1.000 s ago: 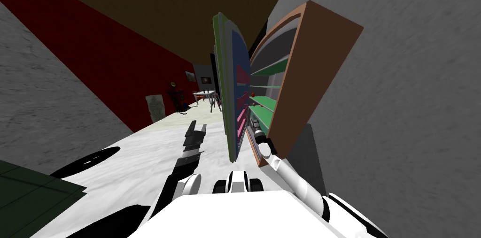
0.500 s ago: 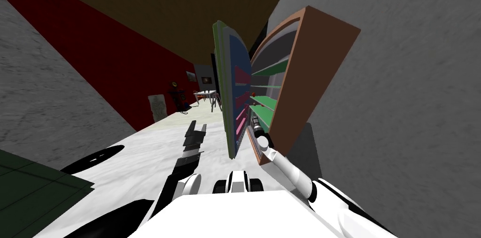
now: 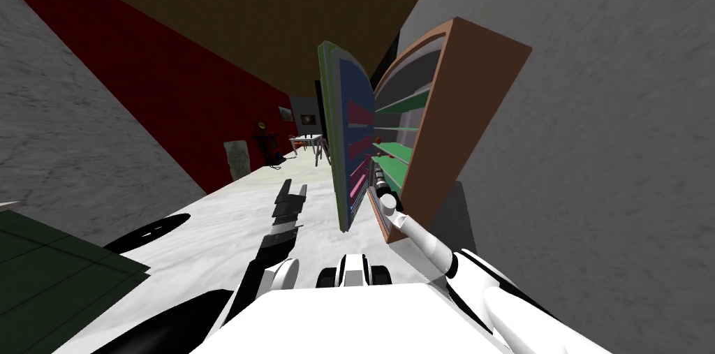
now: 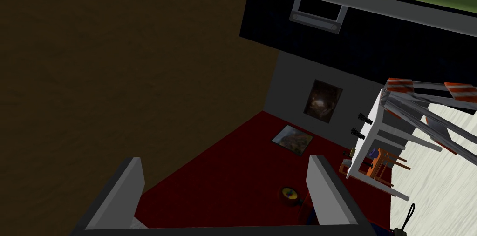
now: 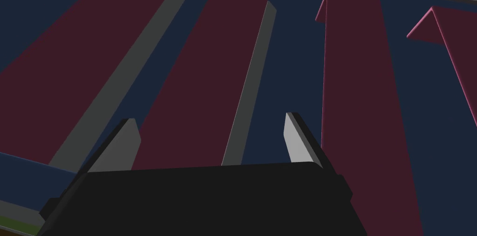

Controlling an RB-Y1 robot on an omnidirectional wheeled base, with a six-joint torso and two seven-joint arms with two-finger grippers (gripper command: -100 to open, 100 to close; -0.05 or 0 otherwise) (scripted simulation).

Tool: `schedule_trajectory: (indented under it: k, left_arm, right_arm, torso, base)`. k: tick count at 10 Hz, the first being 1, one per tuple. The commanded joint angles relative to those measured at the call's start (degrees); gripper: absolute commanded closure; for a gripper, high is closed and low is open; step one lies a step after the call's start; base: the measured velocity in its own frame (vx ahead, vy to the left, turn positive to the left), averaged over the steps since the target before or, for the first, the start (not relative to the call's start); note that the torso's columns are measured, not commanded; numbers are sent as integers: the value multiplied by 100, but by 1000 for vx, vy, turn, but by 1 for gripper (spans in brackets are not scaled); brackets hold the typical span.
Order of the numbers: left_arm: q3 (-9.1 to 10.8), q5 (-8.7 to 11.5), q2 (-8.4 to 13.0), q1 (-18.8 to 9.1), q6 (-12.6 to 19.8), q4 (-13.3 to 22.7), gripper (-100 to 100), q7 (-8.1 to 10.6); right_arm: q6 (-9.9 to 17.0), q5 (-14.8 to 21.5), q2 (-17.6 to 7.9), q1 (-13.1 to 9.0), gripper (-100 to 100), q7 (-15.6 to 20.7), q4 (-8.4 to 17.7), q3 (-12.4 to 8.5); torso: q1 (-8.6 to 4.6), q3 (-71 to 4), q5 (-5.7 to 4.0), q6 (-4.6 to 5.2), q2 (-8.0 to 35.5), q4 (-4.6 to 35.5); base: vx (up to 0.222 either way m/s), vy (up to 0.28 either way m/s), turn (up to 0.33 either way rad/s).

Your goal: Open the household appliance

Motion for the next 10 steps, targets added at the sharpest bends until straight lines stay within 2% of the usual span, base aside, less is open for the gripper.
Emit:
schedule_trajectory:
  k: [1,2,3,4,5,6,7,8,9,10]
  left_arm:
    - [0,0,0,0,0,0,0,0]
    - [0,0,0,0,0,0,0,0]
    - [0,0,0,0,0,0,0,0]
    - [0,0,0,0,0,0,0,0]
    - [0,0,0,0,0,0,0,0]
    - [0,0,0,0,0,0,0,0]
    - [0,0,0,0,0,0,0,0]
    - [0,0,0,0,0,0,0,0]
    - [0,0,0,0,0,0,0,0]
    - [0,0,0,0,0,0,0,0]
  right_arm:
    - [-55,-407,5,-301,-100,160,167,-29]
    - [-102,-609,20,-560,-100,307,332,-53]
    - [-102,-720,20,-576,-100,307,332,-53]
    - [-148,-923,37,-816,-100,460,502,-79]
    - [-148,-1033,37,-856,-100,460,502,-79]
    - [-192,-1228,54,-1084,-100,618,678,-106]
    - [-192,-1345,54,-1137,-100,618,678,-106]
    - [-234,-1553,72,-1364,-100,781,858,-134]
    - [-234,-1654,72,-1419,-100,781,858,-134]
    - [-275,-1883,91,-1655,-100,947,1040,-164]
  torso:
    - [2,1,1,-1,4,2]
    - [1,1,0,0,2,1]
    - [4,2,1,-2,4,1]
    - [0,0,0,0,-1,0]
    - [2,-2,1,-1,-1,0]
    - [0,-1,0,0,-1,0]
    - [3,-1,1,-1,0,0]
    - [0,-1,0,-1,-2,0]
    - [2,-1,1,-1,0,0]
    - [1,0,0,0,-1,0]
  base:
    - [-43,36,5]
    - [-53,41,9]
    - [-44,36,6]
    - [-45,41,9]
    - [-43,36,5]
    - [-47,43,9]
    - [-36,35,3]
    - [-42,36,11]
    - [-37,35,5]
    - [-48,44,6]
